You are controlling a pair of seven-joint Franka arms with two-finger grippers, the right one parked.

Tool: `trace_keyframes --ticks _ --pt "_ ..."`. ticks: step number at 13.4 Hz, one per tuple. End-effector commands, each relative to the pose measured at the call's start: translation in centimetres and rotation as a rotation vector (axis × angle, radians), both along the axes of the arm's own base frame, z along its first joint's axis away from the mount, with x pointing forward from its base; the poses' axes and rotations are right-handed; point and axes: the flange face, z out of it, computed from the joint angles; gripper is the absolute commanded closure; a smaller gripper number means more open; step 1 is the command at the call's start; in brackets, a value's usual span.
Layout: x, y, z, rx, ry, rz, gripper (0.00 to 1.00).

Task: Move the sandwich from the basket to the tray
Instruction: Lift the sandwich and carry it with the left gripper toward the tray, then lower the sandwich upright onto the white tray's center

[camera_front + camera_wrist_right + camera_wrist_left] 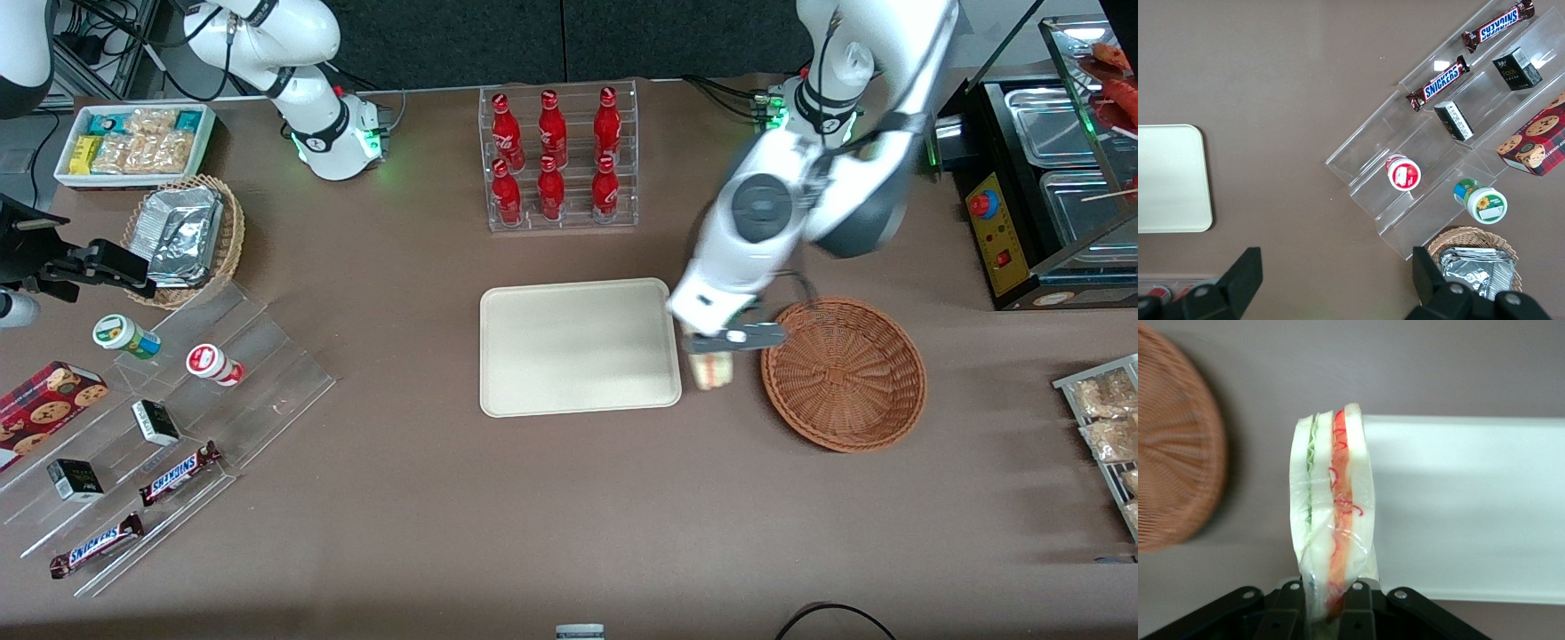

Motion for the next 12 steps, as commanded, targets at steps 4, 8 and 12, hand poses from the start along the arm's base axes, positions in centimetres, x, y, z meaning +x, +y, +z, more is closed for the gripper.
trace_keyframes --ticks 4,8,12 --pt "-4.1 -11.7 -6.4 -0.022 -0.061 -0.053 1.0" --pt "-7.1 -15.2 -11.1 0.015 -0.103 -0.107 1.0" --pt "-7.9 -16.1 -13.5 0.01 -0.107 -0.137 1.0"
